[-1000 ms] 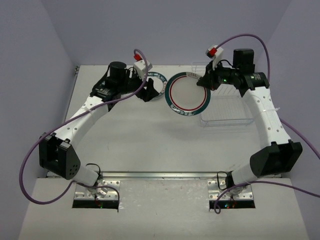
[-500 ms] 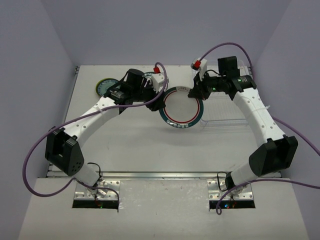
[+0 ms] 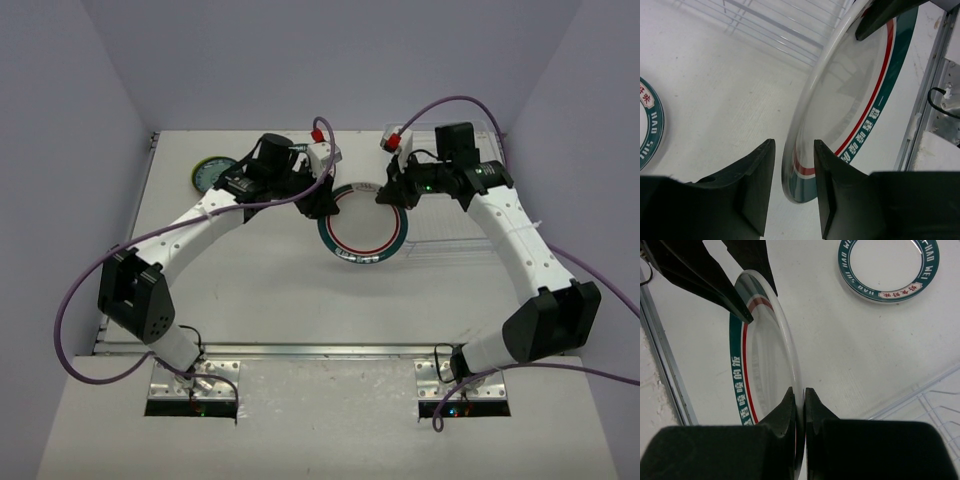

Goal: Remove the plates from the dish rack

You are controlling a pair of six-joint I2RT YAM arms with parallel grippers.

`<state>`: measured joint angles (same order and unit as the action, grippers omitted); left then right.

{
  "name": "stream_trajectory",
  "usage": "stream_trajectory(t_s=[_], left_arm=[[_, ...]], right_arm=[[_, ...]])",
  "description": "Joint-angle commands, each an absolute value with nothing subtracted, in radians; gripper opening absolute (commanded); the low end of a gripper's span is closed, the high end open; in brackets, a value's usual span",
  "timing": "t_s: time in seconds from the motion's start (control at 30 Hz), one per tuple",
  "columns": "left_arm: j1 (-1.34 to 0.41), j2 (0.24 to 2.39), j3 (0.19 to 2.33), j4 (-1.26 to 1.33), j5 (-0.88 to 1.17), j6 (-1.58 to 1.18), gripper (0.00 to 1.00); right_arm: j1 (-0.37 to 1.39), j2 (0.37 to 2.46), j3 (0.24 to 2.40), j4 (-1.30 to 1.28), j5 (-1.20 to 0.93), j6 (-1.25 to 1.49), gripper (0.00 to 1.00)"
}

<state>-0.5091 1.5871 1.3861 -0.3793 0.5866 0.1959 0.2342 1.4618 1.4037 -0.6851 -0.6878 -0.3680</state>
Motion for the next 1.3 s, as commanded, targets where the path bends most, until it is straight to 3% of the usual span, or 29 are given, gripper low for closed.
stream_trajectory(t_s=[0.0, 0.13, 0.17, 0.23, 0.43, 0.47, 0.53, 0.6, 0.63, 0.93, 1.27], left_arm=[[-0.506, 1.588, 1.405, -0.353, 0.64, 0.186, 0.33], [-0.505, 1.591, 1.399, -0.353, 0.624, 0.186, 0.2], [-0.506, 1.595, 1.398, -0.353, 0.614, 0.181, 0.1], [-0.505, 1.603, 1.399, -0.352, 0.605, 0.171, 0.01], [-0.469, 1.655, 1.433, -0.336, 0.64, 0.101, 0.0], [-0.456, 1.67, 1.446, -0.332, 0.651, 0.087, 0.0], [-0.402, 1.693, 1.474, -0.315, 0.695, 0.03, 0.0], [-0.35, 1.724, 1.489, -0.288, 0.733, -0.036, 0.0], [-0.319, 1.738, 1.495, -0.267, 0.756, -0.095, 0.0], [-0.043, 1.903, 1.516, -0.134, 0.753, -0.347, 0.0], [0.0, 2.108, 1.782, -0.17, 0.72, -0.378, 0.0]], right_arm=[[0.242, 1.408, 1.388, -0.592, -0.736, -0.36, 0.0], [0.244, 1.404, 1.377, -0.57, -0.735, -0.345, 0.0], [0.244, 1.404, 1.371, -0.558, -0.727, -0.339, 0.0], [0.244, 1.402, 1.366, -0.545, -0.712, -0.333, 0.0], [0.244, 1.389, 1.336, -0.477, -0.637, -0.266, 0.09], [0.244, 1.383, 1.325, -0.455, -0.613, -0.253, 0.16], [0.245, 1.379, 1.311, -0.418, -0.561, -0.217, 0.38], [0.244, 1.383, 1.304, -0.398, -0.518, -0.191, 0.77], [0.244, 1.388, 1.304, -0.389, -0.49, -0.177, 0.85], [0.242, 1.379, 1.262, -0.304, -0.295, -0.099, 0.94], [0.241, 1.384, 1.243, -0.299, -0.267, -0.06, 0.99]])
